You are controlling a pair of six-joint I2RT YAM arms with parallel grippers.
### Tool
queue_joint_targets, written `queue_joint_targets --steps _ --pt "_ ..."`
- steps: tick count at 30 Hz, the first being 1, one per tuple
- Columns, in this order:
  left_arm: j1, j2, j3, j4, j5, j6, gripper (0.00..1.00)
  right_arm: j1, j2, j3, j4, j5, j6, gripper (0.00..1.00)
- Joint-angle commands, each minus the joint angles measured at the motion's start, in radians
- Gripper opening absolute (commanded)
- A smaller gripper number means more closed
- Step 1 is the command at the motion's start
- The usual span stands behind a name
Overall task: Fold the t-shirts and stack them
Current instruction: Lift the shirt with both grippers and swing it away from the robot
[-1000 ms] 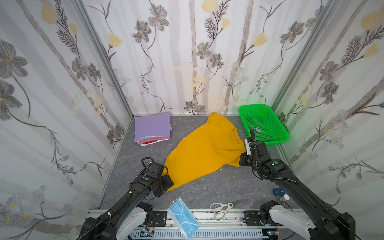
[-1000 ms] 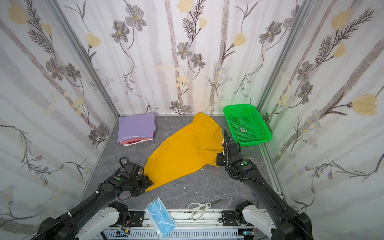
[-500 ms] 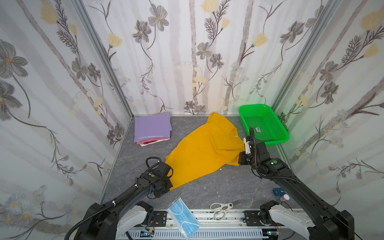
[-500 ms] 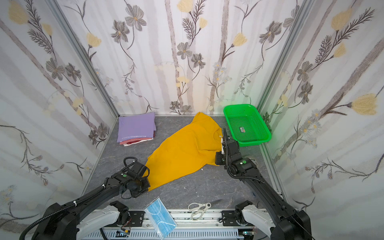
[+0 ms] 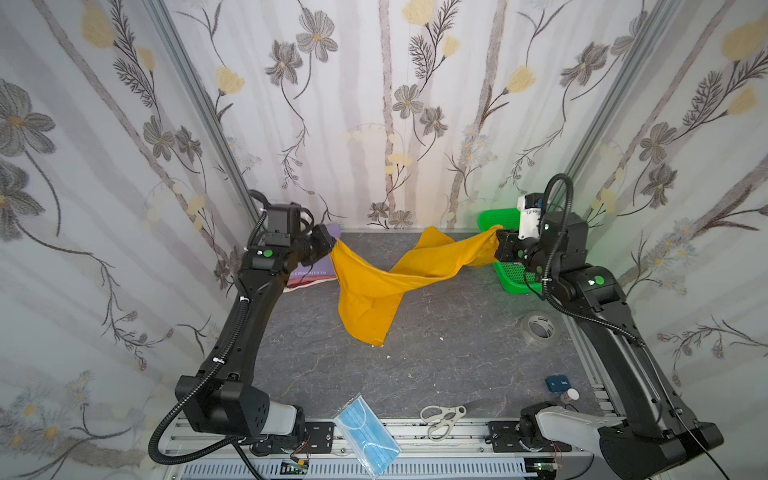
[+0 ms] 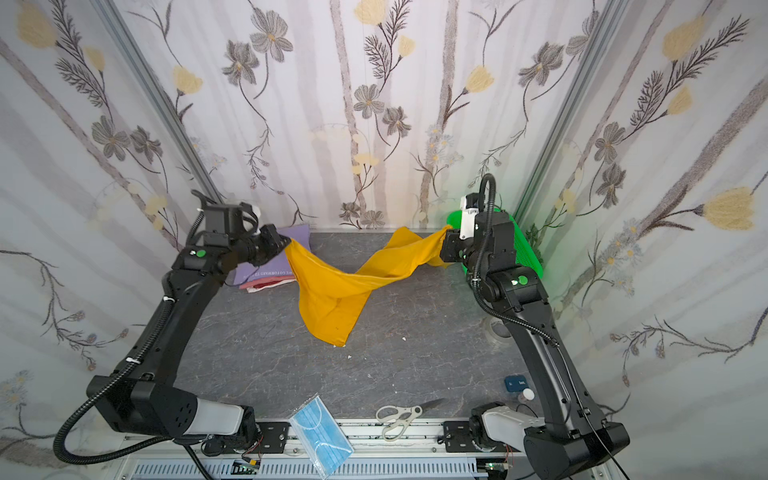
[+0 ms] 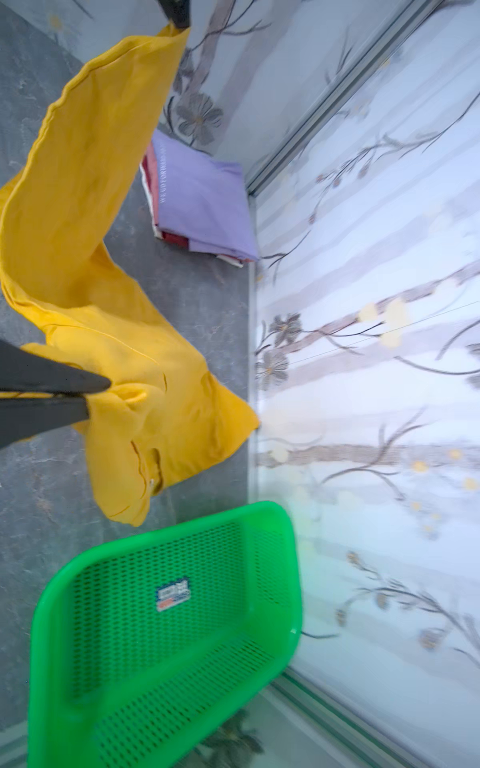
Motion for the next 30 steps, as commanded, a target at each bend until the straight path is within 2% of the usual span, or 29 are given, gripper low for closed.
queue_joint_targets --steps 1,4,9,12,14,18,20,23,25,27,30 --pt "0.039 0.033 0.205 -0.071 0.21 0.067 0.0 0.0 -0.014 0.108 -0.097 0.014 -0.058 0.0" --pt "0.086 -0.004 0.254 -0.014 0.298 0.022 0.0 0.001 -0.093 0.129 -0.11 -0.006 -0.068 0.0" --pt "0.179 -0.131 0.232 0.091 0.359 -0.069 0.0 0.004 -0.273 0.098 -0.122 -0.066 -0.034 0.0" --pt "0.2 -0.175 0.227 0.119 0.39 -0.093 0.0 0.004 -0.357 0.061 -0.1 -0.116 0.015 0.0" --pt "0.2 -0.175 0.215 0.132 0.396 -0.108 0.0 0.003 -0.362 0.037 -0.086 -0.117 0.039 0.0" --pt "0.195 -0.083 0.152 0.157 0.421 -0.122 0.0 -0.018 -0.231 0.017 -0.082 -0.123 0.04 0.0" --pt "0.186 -0.011 0.094 0.191 0.409 -0.118 0.0 -0.053 -0.132 -0.004 -0.05 -0.175 0.042 0.0" --pt "0.156 0.139 0.103 0.226 0.392 -0.118 0.0 -0.135 0.026 -0.001 0.022 -0.278 0.056 0.0" --pt "0.138 0.267 0.207 0.231 0.392 -0.126 0.0 -0.175 0.146 0.083 0.044 -0.301 0.051 0.0" --pt "0.131 0.404 0.377 0.242 0.41 -0.162 0.0 -0.199 0.287 0.253 0.043 -0.329 0.039 0.0" --pt "0.137 0.583 0.67 0.261 0.44 -0.264 0.0 -0.205 0.456 0.602 -0.017 -0.416 0.03 0.0"
